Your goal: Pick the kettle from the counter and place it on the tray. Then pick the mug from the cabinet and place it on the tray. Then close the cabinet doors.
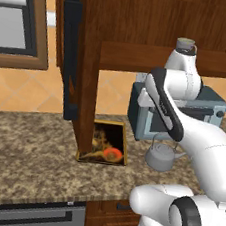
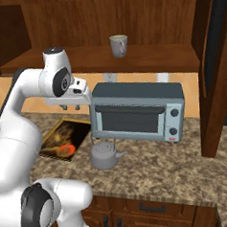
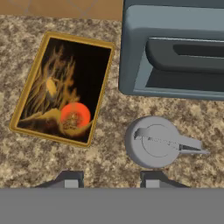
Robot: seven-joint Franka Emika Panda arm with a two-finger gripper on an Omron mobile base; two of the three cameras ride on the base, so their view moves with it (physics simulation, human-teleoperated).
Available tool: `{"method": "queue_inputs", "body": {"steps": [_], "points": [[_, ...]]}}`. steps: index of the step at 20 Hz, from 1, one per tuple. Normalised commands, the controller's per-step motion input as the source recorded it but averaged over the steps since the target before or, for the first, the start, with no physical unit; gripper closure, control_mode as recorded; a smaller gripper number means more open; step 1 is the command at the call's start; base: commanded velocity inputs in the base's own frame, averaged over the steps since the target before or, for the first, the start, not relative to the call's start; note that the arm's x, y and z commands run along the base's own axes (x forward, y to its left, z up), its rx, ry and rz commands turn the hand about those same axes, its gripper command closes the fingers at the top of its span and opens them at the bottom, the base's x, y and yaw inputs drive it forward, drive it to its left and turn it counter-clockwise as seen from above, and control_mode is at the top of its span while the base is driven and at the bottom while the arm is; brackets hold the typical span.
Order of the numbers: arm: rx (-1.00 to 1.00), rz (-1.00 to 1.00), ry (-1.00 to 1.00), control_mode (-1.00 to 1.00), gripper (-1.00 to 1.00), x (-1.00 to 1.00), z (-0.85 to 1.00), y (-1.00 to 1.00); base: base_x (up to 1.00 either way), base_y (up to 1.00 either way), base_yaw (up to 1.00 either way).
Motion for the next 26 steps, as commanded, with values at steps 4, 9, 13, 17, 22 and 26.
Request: {"method": "queue_inputs", "body": {"steps": [4,9,13,17,22,26], "points": [[-0.02,0.0,0.0,-1.0,-1.0,-0.01,-0.01,-0.02,0.0,0.0,0.0],[-0.04,0.1,-0.13,-1.0,-1.0,-0.25,-0.15,-0.19,0.0,0.0,0.0],[-0.14,0.29,-0.25,-1.0,-1.0,-0.37,-0.2,-0.44,0.0,0.0,0.0],[-0.31,0.2,-0.02,-1.0,-1.0,-0.3,-0.37,-0.38,0.0,0.0,0.0],[-0.34,0.02,0.09,-1.0,-1.0,-0.07,-0.26,-0.3,0.0,0.0,0.0],[-0.17,0.01,0.12,-1.0,-1.0,0.06,-0.17,-0.2,0.0,0.0,0.0]]}}
